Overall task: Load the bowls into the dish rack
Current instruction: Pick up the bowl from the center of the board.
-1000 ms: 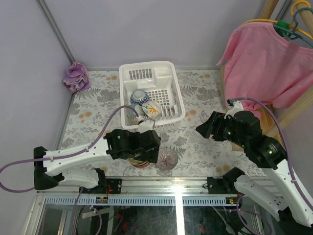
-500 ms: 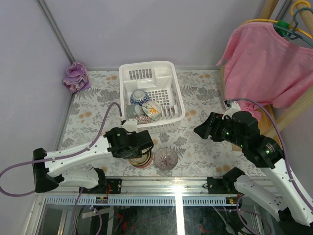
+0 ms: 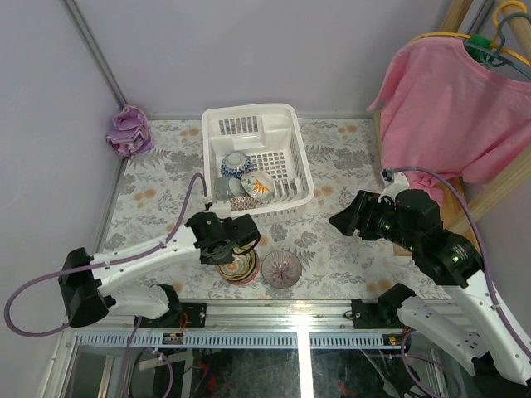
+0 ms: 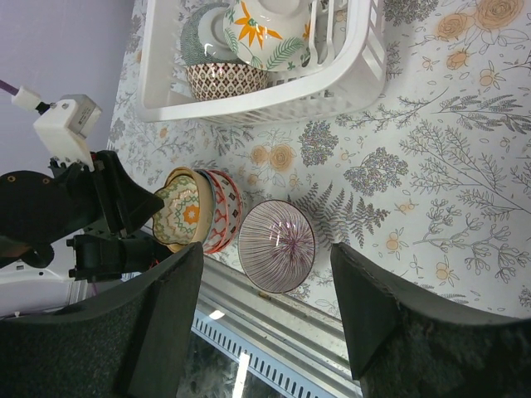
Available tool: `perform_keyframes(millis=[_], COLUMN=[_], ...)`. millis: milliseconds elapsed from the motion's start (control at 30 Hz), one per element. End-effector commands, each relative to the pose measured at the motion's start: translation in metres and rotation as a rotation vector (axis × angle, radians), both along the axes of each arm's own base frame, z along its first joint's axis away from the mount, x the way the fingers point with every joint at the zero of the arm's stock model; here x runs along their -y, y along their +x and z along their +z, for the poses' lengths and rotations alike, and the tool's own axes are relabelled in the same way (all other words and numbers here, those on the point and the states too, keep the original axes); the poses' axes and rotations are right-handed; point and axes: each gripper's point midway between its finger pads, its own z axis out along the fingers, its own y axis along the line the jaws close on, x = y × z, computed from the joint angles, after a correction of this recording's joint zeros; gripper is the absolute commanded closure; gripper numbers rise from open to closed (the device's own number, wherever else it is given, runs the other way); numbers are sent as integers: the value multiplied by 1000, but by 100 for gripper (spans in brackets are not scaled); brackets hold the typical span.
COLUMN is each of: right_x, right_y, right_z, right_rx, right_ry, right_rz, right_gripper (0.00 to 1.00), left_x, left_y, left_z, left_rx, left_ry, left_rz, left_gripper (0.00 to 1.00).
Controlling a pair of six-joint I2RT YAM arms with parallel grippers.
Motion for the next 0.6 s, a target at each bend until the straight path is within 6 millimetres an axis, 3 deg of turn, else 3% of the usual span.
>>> perform_keyframes(millis=[0, 133, 267, 433, 567], right_x=[-6, -6, -6, -7, -7], right_y=[-4, -3, -2, -2, -1], right_z=[8, 9, 9, 9, 8], right_rx=[21, 22, 22, 20, 20], right_ry=[29, 26, 21, 19, 17], right_rz=[38, 37, 40, 41, 41], right_gripper=[30, 30, 30, 30, 30], left_x=[8, 8, 9, 10, 13], left_y=[14, 17, 20, 22, 24], left_z=[-5, -9, -9, -4, 13], left_rx=[38, 30, 34, 39, 65], left_ry=[-21, -10, -13, -15, -53], left_rz=[-15, -18, -18, -26, -26], left_gripper=[69, 78, 100, 100, 100])
